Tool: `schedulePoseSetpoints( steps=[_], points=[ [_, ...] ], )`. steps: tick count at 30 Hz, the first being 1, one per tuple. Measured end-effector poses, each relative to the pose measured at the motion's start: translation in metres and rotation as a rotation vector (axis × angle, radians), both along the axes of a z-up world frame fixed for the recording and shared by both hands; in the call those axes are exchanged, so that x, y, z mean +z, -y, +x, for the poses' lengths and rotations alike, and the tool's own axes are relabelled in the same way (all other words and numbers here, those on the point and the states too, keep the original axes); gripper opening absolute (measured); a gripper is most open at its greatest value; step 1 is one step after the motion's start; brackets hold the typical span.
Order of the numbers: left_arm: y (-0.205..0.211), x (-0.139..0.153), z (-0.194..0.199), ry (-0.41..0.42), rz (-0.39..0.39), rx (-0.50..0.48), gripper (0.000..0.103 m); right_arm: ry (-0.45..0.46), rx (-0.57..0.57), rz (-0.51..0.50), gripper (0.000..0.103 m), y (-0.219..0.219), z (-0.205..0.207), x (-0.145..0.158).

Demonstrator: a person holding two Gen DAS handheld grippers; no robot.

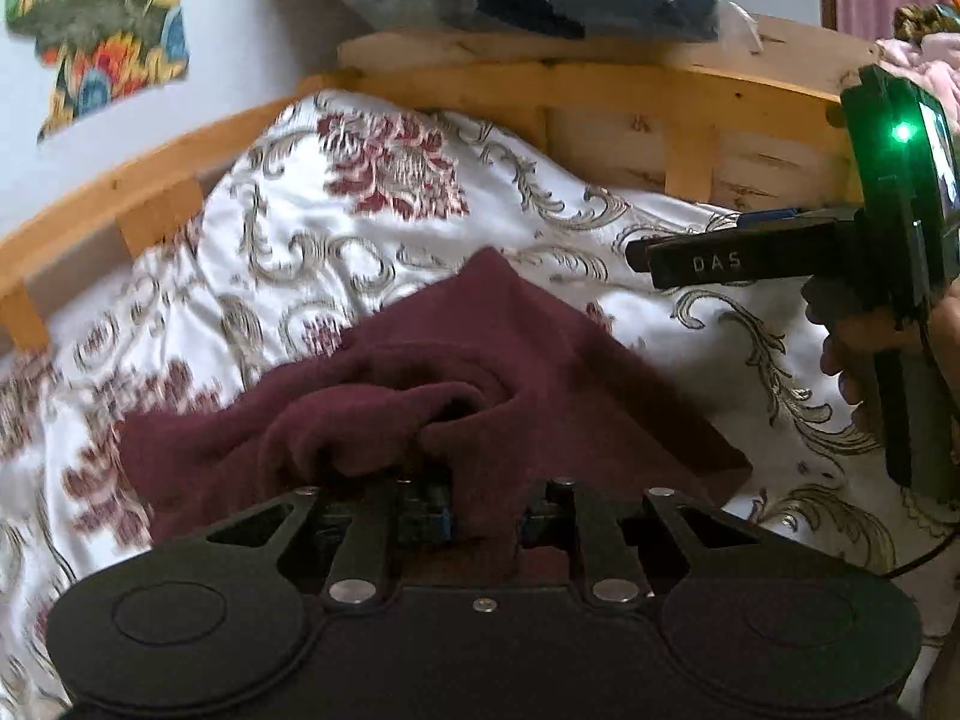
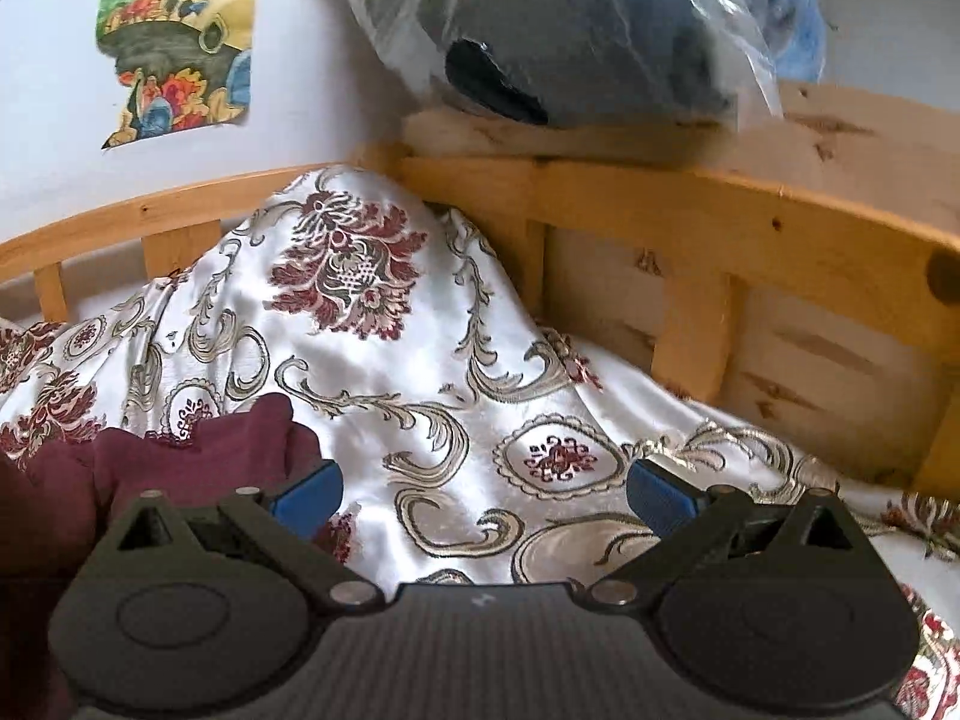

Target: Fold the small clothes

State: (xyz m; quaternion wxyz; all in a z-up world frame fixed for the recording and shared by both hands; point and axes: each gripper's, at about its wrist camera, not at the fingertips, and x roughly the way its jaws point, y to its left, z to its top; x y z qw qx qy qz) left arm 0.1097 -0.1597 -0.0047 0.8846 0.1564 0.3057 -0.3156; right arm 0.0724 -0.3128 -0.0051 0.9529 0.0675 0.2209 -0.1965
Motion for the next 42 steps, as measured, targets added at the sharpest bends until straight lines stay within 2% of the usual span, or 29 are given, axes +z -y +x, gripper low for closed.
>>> schedulePoseSetpoints(
  steps=[4, 6, 8, 10, 16, 22, 25, 30, 33, 39, 42],
  points=[
    [-0.019, -0.006, 0.006, -0.120, -0.097, 0.056, 0.030, -0.006, 0.024, 0.018, 0.103, -0.004, 0.003, -0.001],
    [-0.031, -0.007, 0.003, -0.155, -0.150, 0.075, 0.034, -0.017, 0.034, 0.009, 0.103, -0.009, 0.005, -0.002],
    [-0.040, -0.009, 0.002, -0.195, -0.209, 0.079, 0.047, -0.034, 0.039, -0.008, 0.103, -0.013, 0.008, -0.004],
    [-0.047, -0.011, 0.002, -0.242, -0.275, 0.074, 0.065, -0.046, 0.040, -0.019, 0.103, -0.016, 0.009, -0.006],
    [-0.070, -0.012, -0.003, -0.324, -0.437, 0.077, 0.081, -0.063, 0.037, -0.017, 0.103, -0.018, 0.010, -0.009],
    [-0.109, -0.017, 0.007, -0.444, -0.645, 0.242, 0.085, -0.056, 0.073, 0.035, 0.103, -0.024, 0.009, -0.010],
    [-0.122, -0.020, 0.011, -0.491, -0.734, 0.280, 0.086, -0.066, 0.118, 0.038, 0.103, -0.034, 0.012, -0.011],
    [-0.132, -0.016, 0.018, -0.523, -0.787, 0.261, 0.090, -0.091, 0.161, -0.031, 0.103, -0.052, 0.013, -0.013],
    [-0.144, -0.011, 0.017, -0.532, -0.805, 0.228, 0.096, -0.102, 0.176, -0.033, 0.103, -0.057, 0.014, -0.014],
    [-0.176, -0.018, 0.018, -0.517, -0.917, 0.357, 0.101, -0.095, 0.231, -0.047, 0.103, -0.073, 0.009, -0.010],
    [-0.187, -0.028, 0.026, -0.527, -0.925, 0.433, 0.102, -0.012, 0.299, -0.026, 0.103, -0.086, -0.004, -0.001]
  ],
)
